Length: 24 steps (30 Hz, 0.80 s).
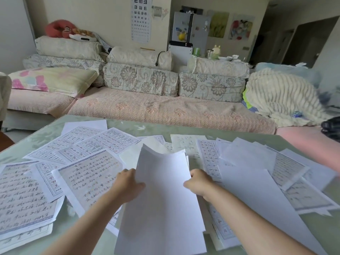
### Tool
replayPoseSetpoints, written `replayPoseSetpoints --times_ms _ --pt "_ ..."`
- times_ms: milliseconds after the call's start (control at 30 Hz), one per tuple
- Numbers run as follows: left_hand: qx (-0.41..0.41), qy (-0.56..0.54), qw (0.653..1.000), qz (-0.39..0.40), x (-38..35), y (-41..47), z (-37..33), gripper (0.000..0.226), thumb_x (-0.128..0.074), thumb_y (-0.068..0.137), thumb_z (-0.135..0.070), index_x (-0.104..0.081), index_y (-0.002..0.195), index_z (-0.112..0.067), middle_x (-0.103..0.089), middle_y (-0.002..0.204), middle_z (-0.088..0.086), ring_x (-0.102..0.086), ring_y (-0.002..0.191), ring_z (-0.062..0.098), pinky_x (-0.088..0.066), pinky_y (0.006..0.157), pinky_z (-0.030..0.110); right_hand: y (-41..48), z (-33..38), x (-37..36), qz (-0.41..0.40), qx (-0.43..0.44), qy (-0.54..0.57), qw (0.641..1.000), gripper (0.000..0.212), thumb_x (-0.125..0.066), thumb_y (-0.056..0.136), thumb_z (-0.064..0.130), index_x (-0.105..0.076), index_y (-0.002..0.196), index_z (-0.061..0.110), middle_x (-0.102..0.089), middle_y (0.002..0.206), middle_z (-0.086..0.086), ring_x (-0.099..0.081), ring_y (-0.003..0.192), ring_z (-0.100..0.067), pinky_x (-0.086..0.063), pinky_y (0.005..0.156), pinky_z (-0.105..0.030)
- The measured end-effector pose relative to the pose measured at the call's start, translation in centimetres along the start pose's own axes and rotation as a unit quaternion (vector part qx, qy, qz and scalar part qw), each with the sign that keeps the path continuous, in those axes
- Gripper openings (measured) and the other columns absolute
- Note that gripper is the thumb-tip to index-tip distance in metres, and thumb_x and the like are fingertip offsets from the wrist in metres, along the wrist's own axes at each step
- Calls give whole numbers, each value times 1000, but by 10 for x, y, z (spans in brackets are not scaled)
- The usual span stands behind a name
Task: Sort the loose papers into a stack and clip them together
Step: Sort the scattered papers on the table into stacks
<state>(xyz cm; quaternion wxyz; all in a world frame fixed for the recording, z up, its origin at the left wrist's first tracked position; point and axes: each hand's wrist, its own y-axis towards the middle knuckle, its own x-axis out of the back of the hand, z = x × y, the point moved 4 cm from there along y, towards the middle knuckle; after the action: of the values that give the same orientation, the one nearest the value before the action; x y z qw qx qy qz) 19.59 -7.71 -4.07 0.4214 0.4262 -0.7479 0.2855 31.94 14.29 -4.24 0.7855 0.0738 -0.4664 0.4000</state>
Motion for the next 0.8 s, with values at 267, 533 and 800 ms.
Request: replayPoseSetpoints --times_ms 267,533,800 --pt "-14 72 996 -45 -14 -13 -2 59 -58 84 -51 -45 125 -11 -42 129 8 -33 122 28 -33 100 32 1 0 -4 30 -74 225 971 55 -72 59 20 -64 112 7 -66 110 -11 -64 100 -31 -55 84 -39" --pt "1 76 997 -34 -15 -5 -2 62 -60 83 -53 -46 129 -13 -41 133 7 -33 126 28 -35 102 35 4 -1 2 54 -41 220 973 27 -70 81 4 -63 108 2 -67 109 -12 -62 96 -23 -48 81 -28" --pt "73 -330 941 -26 15 5 -8 89 -77 79 -37 -28 149 -11 -56 133 7 -60 112 22 -49 89 33 -12 18 44 -22 144 368 918 20 -61 91 0 -64 97 19 -72 107 0 -67 106 -22 -51 99 -42"
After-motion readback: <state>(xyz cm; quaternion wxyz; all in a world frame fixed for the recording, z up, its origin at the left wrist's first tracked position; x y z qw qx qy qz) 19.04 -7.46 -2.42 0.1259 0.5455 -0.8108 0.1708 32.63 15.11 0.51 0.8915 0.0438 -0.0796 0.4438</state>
